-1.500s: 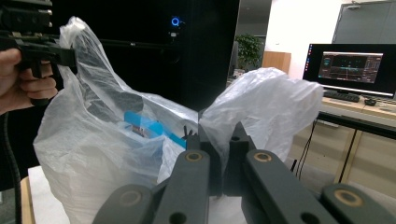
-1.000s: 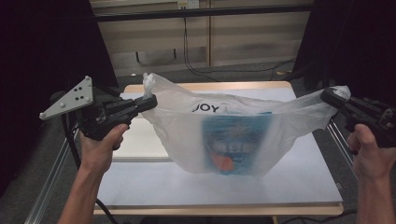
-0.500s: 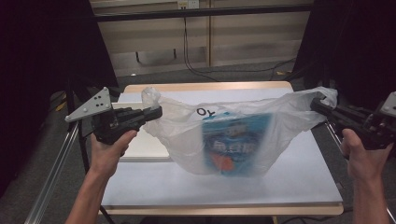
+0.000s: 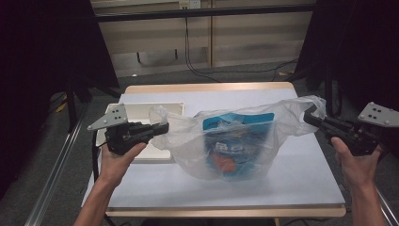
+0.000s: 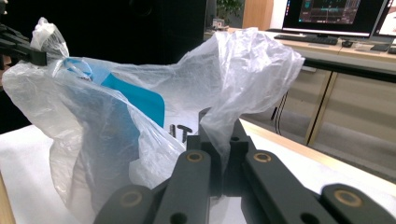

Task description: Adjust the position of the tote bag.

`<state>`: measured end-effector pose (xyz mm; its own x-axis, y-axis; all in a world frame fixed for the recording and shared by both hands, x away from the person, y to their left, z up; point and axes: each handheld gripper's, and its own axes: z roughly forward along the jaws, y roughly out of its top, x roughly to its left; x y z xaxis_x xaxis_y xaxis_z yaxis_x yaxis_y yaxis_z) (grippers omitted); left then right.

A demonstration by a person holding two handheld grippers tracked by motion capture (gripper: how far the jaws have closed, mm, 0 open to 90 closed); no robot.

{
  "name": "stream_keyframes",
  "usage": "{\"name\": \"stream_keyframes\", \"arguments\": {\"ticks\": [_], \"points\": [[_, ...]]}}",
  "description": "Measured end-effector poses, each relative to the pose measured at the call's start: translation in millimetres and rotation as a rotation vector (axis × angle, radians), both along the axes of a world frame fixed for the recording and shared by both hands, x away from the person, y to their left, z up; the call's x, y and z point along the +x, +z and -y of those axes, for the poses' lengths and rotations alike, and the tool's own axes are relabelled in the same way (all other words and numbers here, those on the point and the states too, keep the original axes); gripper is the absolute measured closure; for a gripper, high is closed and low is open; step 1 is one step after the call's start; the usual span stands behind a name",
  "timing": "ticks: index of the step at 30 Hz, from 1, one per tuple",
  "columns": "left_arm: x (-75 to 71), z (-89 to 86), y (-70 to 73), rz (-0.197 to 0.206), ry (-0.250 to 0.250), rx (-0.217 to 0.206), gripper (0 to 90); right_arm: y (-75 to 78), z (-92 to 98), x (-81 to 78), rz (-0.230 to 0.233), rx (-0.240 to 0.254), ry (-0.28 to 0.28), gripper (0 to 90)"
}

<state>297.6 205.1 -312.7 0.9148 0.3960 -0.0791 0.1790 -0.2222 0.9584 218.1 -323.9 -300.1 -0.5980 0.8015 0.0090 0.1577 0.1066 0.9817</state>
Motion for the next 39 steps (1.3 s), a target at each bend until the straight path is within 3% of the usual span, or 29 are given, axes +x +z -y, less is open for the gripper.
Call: {"name": "stream_keyframes", "arguments": {"ticks": [5,10,17,22,29,30,39], "points": [[3.0,2.3,-5.8,-0.010,0.000,0.034,89.6,-3.7,-0.7,6.0,-0.005,-0.030,-0.037,90.0],[1.1,4.4,-10.9,-0.015,-0.011,0.066,89.6,-10.4,-2.3,11.3,-0.039,-0.055,-0.025,90.0],[-1.9,2.0,-23.3,-0.033,-0.020,0.080,89.6,-24.5,-0.9,10.5,-0.066,-0.044,-0.013,90.0],[-3.8,3.4,-31.2,-0.037,-0.025,0.120,89.6,-36.0,0.7,9.6,-0.097,-0.050,-0.011,90.0],[-6.2,5.2,-43.8,-0.049,-0.018,0.139,89.6,-46.7,-0.5,10.5,-0.110,-0.055,-0.021,90.0],[-6.4,5.1,-45.8,-0.050,-0.019,0.158,89.6,-48.1,-0.8,10.9,-0.114,-0.047,-0.022,90.0],[-12.8,4.7,-57.2,-0.067,-0.033,0.195,89.6,-59.4,-2.2,10.9,-0.152,-0.068,0.010,90.0]]}}
